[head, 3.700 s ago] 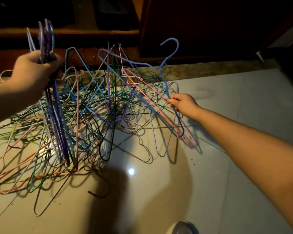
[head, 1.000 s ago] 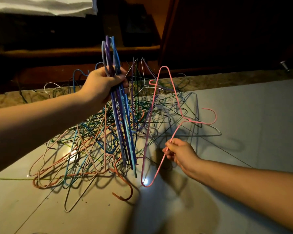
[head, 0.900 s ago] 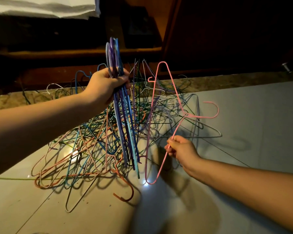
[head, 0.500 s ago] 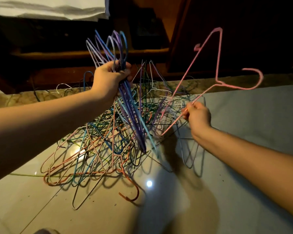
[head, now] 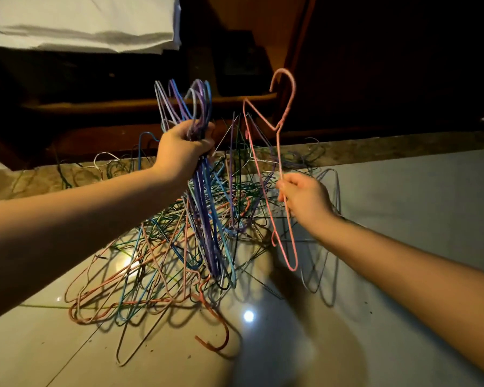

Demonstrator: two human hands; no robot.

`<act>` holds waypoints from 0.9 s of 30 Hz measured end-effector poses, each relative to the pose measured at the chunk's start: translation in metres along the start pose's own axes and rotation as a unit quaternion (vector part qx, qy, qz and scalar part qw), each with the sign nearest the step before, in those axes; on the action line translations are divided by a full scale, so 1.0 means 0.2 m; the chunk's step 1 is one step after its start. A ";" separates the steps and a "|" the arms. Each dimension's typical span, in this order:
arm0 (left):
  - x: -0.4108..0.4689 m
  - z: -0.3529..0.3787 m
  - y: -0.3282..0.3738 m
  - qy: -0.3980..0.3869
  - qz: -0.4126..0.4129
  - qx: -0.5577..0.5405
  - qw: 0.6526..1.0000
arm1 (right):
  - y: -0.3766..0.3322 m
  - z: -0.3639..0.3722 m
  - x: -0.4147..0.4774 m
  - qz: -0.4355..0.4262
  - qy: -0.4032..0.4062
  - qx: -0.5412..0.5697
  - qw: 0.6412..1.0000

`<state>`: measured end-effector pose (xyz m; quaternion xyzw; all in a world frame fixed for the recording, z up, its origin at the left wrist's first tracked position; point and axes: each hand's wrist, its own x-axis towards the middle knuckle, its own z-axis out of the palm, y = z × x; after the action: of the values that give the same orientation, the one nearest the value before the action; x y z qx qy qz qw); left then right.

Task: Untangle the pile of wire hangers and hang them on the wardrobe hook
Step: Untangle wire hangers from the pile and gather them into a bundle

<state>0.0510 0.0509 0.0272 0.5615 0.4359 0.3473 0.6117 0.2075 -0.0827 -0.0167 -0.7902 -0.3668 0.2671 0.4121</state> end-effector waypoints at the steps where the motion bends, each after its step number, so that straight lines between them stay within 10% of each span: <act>1: -0.01 0.01 -0.01 0.000 -0.003 0.003 1.000 | 0.00 0.02 -0.01 0.012 -0.011 0.001 1.000; 27: -0.09 0.17 -0.07 -0.080 -0.054 -0.020 0.995 | -0.05 0.18 -0.30 -0.072 -0.120 -0.039 0.989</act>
<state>0.0745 0.0203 0.0146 0.5508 0.4080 0.2768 0.6734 0.1434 -0.1112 -0.0198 -0.7392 -0.4801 0.3150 0.3520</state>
